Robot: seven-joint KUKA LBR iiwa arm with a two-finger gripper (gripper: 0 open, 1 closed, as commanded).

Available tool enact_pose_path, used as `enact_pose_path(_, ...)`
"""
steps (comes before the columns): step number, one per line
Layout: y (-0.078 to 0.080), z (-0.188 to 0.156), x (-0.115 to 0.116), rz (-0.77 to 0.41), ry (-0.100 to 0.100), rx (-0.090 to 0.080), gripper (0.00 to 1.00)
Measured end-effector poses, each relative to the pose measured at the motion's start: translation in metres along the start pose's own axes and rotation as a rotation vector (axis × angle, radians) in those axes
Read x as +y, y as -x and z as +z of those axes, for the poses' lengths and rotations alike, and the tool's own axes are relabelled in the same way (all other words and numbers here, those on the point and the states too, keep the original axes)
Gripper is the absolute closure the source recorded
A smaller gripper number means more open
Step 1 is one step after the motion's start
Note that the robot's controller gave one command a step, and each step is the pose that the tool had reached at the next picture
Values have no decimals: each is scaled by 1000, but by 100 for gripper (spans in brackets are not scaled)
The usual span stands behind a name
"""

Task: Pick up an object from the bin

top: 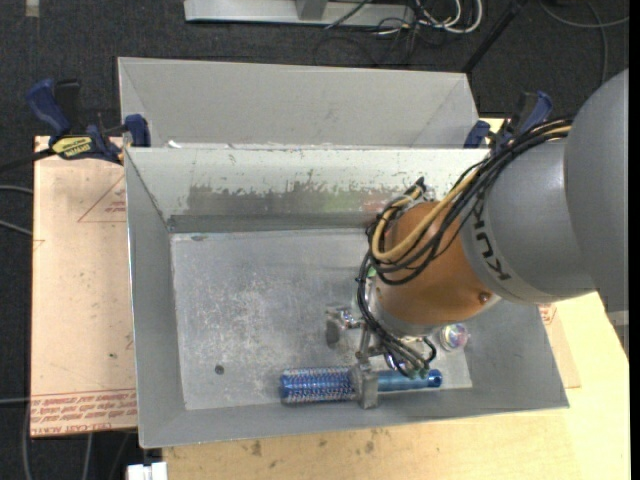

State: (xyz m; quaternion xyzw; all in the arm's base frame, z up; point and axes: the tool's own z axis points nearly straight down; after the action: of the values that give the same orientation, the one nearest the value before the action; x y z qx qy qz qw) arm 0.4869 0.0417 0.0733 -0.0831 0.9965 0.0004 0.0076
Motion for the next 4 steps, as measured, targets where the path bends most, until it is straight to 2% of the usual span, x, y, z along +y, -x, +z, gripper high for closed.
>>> enact_pose_path(1,-1,0,0,2,0,4,100)
enact_pose_path(2,0,0,0,2,1,-1,0)
enact_pose_path(3,2,1,7,8,0,7,0)
enact_pose_path(4,3,1,7,9,1,6,100)
